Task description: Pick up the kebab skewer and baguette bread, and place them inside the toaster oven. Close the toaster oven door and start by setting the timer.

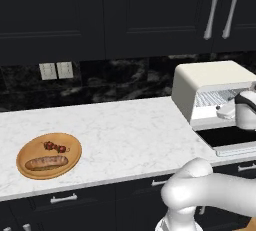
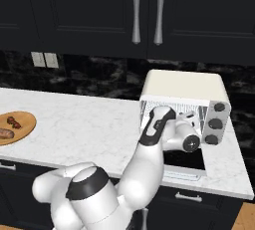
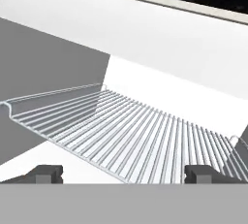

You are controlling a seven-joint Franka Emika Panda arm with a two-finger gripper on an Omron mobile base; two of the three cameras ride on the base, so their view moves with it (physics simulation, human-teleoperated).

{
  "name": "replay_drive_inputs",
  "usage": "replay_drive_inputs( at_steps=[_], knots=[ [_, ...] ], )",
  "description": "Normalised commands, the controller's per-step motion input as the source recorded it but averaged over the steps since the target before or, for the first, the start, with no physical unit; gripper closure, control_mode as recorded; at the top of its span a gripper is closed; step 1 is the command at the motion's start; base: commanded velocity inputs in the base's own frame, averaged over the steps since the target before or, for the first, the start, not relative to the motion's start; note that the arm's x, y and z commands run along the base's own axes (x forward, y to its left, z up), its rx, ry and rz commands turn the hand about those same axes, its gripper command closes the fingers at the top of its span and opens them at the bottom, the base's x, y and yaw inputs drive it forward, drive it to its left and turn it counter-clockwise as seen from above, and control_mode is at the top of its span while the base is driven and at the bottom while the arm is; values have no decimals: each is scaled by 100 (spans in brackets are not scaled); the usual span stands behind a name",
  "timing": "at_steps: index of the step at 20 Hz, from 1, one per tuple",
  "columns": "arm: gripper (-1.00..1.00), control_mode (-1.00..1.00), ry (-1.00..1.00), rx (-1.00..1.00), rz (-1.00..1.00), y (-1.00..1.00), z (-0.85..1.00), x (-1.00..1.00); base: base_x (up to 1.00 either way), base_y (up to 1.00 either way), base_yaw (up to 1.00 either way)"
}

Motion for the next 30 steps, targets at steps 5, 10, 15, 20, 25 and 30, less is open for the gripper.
replay_drive_inputs(
  at_steps=[5,10,15,20,25,30],
  knots=[
    [-100,-100,-12,2,0,0,-30,28,0,0,0],
    [-100,-100,-11,0,0,-4,-26,16,0,0,0],
    [-100,-100,-10,0,0,-7,-12,10,0,0,0],
    [-100,-100,-7,-4,0,0,-26,5,0,0,0],
    [-100,-100,-3,-7,0,0,-11,19,0,0,0],
    [100,-100,-3,-4,0,0,0,25,0,0,0]
  ],
)
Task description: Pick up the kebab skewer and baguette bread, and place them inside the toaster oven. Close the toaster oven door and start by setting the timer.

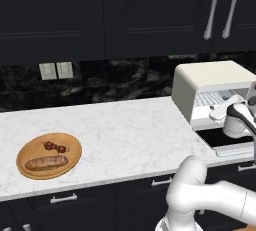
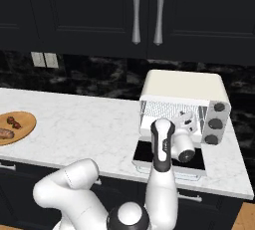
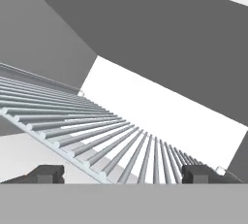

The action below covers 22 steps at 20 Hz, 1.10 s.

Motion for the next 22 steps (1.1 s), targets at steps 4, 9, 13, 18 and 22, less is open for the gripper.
replay_drive_inputs(
  at_steps=[4,9,13,18,22],
  knots=[
    [100,-100,0,0,-1,0,0,6,0,0,0],
    [100,-100,0,0,0,0,3,-1,0,0,0],
    [100,-100,0,0,0,-2,13,-29,0,0,0],
    [100,-100,1,0,0,-6,13,-62,0,0,0],
    [100,-100,5,0,0,-14,13,-80,0,0,0]
  ],
)
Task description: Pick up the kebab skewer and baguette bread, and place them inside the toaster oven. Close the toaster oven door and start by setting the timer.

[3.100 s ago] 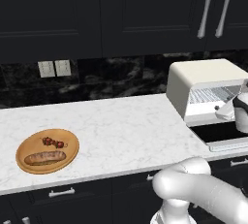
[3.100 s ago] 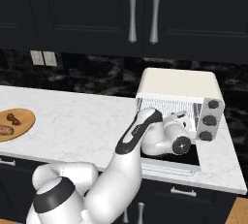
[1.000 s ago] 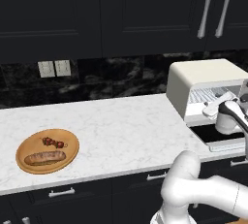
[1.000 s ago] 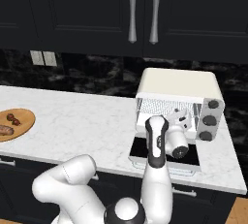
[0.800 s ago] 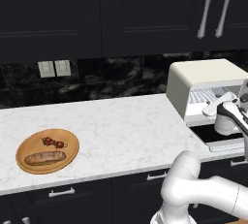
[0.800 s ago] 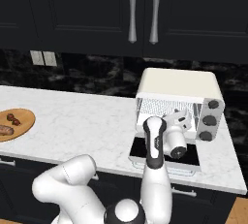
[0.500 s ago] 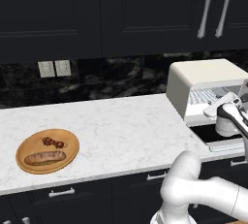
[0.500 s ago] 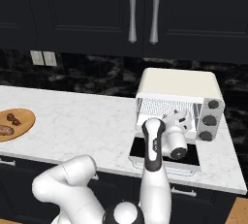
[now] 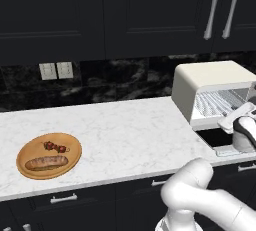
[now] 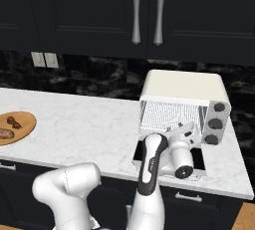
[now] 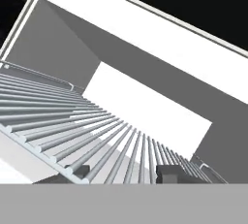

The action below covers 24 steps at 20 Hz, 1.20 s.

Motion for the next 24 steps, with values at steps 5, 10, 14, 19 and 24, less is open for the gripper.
replay_drive_inputs(
  at_steps=[5,10,14,19,24],
  knots=[
    [100,-100,10,0,0,-29,19,-85,0,0,0],
    [100,-100,13,0,0,-30,33,-91,0,0,0],
    [100,-100,17,0,0,-24,69,-98,0,0,0],
    [100,-100,23,0,0,-9,99,-88,0,0,0],
    [100,-100,33,0,-1,31,100,-68,0,0,0]
  ],
)
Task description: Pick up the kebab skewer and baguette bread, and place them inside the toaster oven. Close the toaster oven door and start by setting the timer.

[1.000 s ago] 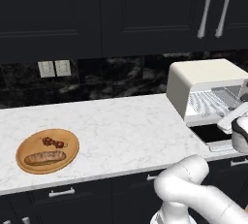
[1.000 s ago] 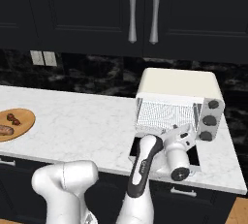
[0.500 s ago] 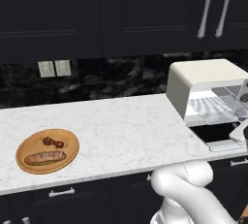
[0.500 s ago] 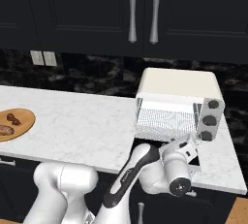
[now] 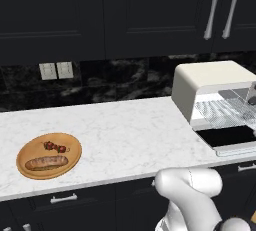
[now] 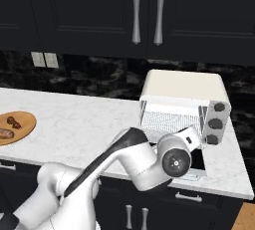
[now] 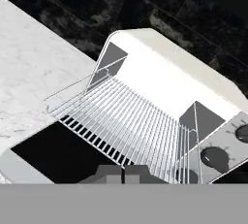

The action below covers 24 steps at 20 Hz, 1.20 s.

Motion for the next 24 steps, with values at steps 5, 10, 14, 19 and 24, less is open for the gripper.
replay_drive_inputs(
  at_steps=[5,10,14,19,24],
  knots=[
    [100,-100,49,0,-10,100,46,-26,0,0,0],
    [100,-100,14,0,-1,100,0,-52,0,0,0],
    [100,-100,2,0,0,100,0,-61,0,0,0],
    [100,-100,3,0,-4,100,-1,-18,0,0,0],
    [100,-100,3,0,-2,100,-1,12,0,0,0]
  ],
)
